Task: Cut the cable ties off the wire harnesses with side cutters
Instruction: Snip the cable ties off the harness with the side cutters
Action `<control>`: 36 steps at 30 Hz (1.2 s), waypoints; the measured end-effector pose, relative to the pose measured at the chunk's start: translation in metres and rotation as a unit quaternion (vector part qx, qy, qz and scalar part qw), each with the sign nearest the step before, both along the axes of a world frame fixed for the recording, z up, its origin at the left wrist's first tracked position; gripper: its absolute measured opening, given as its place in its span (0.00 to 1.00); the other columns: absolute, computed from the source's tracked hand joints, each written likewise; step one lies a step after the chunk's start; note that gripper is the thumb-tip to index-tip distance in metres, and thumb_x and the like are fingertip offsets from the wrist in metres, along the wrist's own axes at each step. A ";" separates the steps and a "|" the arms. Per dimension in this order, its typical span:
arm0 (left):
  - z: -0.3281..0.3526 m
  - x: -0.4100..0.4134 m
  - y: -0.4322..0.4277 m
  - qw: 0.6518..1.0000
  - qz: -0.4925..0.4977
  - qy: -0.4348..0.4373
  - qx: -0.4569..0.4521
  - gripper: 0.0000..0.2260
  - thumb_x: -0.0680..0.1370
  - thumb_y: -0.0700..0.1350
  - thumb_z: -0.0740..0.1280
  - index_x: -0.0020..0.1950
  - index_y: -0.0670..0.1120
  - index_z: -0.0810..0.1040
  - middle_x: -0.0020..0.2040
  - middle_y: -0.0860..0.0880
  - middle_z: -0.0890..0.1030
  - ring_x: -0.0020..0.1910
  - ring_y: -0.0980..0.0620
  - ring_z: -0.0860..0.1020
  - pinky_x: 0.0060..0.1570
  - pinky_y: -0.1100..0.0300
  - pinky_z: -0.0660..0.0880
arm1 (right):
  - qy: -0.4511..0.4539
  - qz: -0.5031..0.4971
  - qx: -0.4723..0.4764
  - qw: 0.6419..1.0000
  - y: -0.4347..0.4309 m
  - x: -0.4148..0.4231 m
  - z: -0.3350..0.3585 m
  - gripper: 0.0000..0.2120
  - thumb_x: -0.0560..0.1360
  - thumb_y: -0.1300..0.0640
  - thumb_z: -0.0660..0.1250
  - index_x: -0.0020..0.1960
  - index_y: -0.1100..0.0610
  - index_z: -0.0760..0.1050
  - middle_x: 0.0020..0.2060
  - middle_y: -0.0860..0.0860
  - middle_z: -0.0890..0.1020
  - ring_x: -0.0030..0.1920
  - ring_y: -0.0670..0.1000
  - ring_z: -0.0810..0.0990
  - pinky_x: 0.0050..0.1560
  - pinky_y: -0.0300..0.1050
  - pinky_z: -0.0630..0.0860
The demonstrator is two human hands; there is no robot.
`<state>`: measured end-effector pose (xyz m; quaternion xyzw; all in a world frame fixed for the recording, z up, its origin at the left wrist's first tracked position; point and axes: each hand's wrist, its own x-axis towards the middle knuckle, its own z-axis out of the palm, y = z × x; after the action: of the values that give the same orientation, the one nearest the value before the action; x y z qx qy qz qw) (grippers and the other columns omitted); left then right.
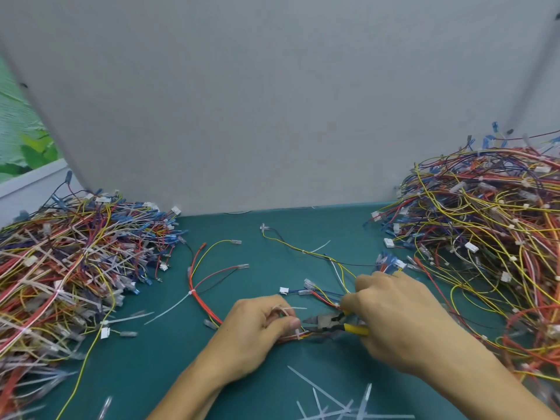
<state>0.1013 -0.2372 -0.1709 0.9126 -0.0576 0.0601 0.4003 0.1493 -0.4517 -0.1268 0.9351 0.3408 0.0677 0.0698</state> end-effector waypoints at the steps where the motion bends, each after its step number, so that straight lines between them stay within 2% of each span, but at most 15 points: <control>1: 0.000 0.001 0.000 1.000 0.005 0.005 -0.001 0.06 0.76 0.47 0.70 0.38 0.51 0.79 0.25 0.56 0.68 0.27 0.58 0.64 0.30 0.67 0.62 | -0.002 0.004 0.000 1.000 0.001 0.000 -0.002 0.11 0.74 0.53 0.60 0.56 0.49 0.74 0.49 0.48 0.74 0.54 0.56 0.73 0.42 0.47 0.59; 6: 0.000 0.003 -0.001 1.000 0.014 0.020 -0.013 0.07 0.76 0.47 0.70 0.37 0.51 0.78 0.24 0.56 0.67 0.27 0.58 0.63 0.30 0.67 0.61 | 0.001 0.020 0.004 1.000 0.004 0.001 -0.009 0.09 0.74 0.53 0.61 0.54 0.50 0.74 0.48 0.49 0.74 0.54 0.56 0.74 0.44 0.46 0.60; 13: -0.001 0.003 0.000 1.000 0.011 0.018 -0.014 0.08 0.76 0.47 0.70 0.37 0.50 0.78 0.24 0.56 0.66 0.27 0.57 0.62 0.30 0.67 0.61 | 0.005 0.018 0.006 1.000 0.006 0.001 -0.009 0.08 0.75 0.52 0.60 0.52 0.51 0.73 0.42 0.49 0.68 0.50 0.57 0.75 0.39 0.46 0.58; 17: -0.002 0.004 0.001 1.000 0.012 0.018 -0.019 0.08 0.76 0.47 0.70 0.36 0.50 0.78 0.25 0.56 0.66 0.27 0.57 0.62 0.29 0.66 0.61 | 0.011 0.014 0.004 1.000 0.006 0.000 -0.009 0.09 0.75 0.53 0.61 0.53 0.51 0.74 0.47 0.49 0.74 0.50 0.58 0.76 0.39 0.45 0.62; 27: -0.006 0.005 0.001 0.999 0.015 0.032 -0.028 0.08 0.76 0.49 0.70 0.37 0.50 0.78 0.26 0.55 0.66 0.28 0.57 0.62 0.30 0.64 0.60 | 0.034 0.009 -0.009 0.999 0.009 -0.002 -0.009 0.07 0.76 0.55 0.60 0.52 0.51 0.74 0.49 0.50 0.74 0.50 0.59 0.77 0.37 0.46 0.63; 32: -0.006 0.004 0.001 0.999 0.013 0.032 -0.033 0.08 0.76 0.48 0.70 0.37 0.49 0.78 0.26 0.54 0.67 0.28 0.57 0.62 0.31 0.63 0.60 | 0.040 0.006 -0.017 0.999 0.010 -0.004 -0.010 0.07 0.75 0.56 0.61 0.52 0.52 0.74 0.49 0.50 0.74 0.50 0.59 0.77 0.36 0.46 0.60; 36: -0.005 0.005 0.000 0.999 0.012 0.031 -0.028 0.08 0.76 0.47 0.70 0.37 0.49 0.78 0.25 0.55 0.66 0.28 0.57 0.62 0.30 0.64 0.60 | 0.046 0.015 -0.034 0.998 0.014 -0.005 -0.011 0.07 0.75 0.56 0.61 0.51 0.53 0.74 0.49 0.51 0.75 0.51 0.59 0.77 0.28 0.44 0.53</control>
<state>0.1060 -0.2367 -0.1755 0.9029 -0.0328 0.0383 0.4268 0.1443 -0.4380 -0.1379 0.9292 0.3596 0.0143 0.0845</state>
